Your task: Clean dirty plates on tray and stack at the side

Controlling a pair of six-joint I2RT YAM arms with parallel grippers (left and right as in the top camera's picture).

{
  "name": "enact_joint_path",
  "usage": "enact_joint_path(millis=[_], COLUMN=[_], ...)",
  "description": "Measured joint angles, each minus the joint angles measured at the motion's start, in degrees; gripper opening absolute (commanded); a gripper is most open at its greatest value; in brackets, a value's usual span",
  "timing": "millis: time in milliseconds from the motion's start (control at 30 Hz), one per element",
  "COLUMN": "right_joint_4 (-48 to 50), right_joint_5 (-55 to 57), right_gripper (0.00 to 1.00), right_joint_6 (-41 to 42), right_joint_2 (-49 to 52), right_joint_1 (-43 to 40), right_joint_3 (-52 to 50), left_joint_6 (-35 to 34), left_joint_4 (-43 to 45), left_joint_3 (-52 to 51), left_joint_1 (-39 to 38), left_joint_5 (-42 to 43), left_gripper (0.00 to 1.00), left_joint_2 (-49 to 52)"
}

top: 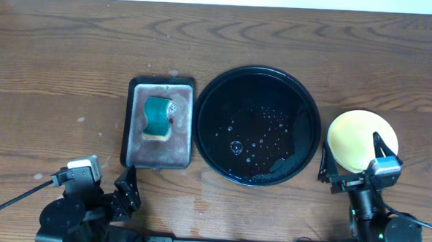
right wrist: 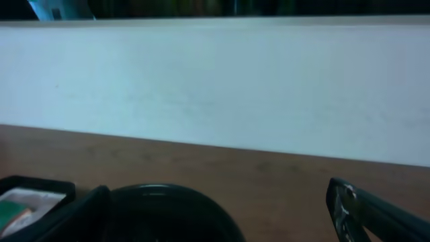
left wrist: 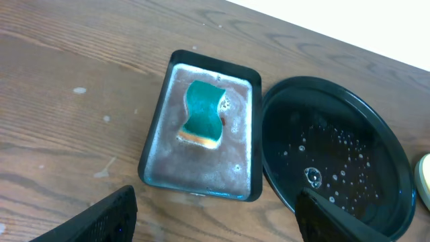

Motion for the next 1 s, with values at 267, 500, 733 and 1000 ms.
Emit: enact_joint_path(millis=[267, 500, 733, 1000], right_joint_4=[9.9, 12.8, 2.3, 2.1], right_joint_5=[0.2, 0.2, -0.1, -0.1], right_gripper=[0.99, 0.99, 0.99, 0.99], right_joint_6=[0.0, -0.9, -3.0, -3.7], right_joint_2=[-3.5, -3.7, -3.8, -3.7], right_joint_1=[0.0, 0.0, 0.1, 0.1], right_joint_3=[-8.3, -13.4, -15.1, -15.1], left_joint_6=[0.0, 0.0, 0.0, 0.0], left_joint_4=[0.0, 0.0, 0.0, 0.0], left_joint_3=[0.0, 0.0, 0.0, 0.0], left_joint_1=[0.0, 0.0, 0.0, 0.0], left_joint_5=[0.0, 0.0, 0.0, 0.0], left_gripper=[0.76, 0.76, 0.76, 0.77], left_joint_2=[0.0, 0.0, 0.0, 0.0])
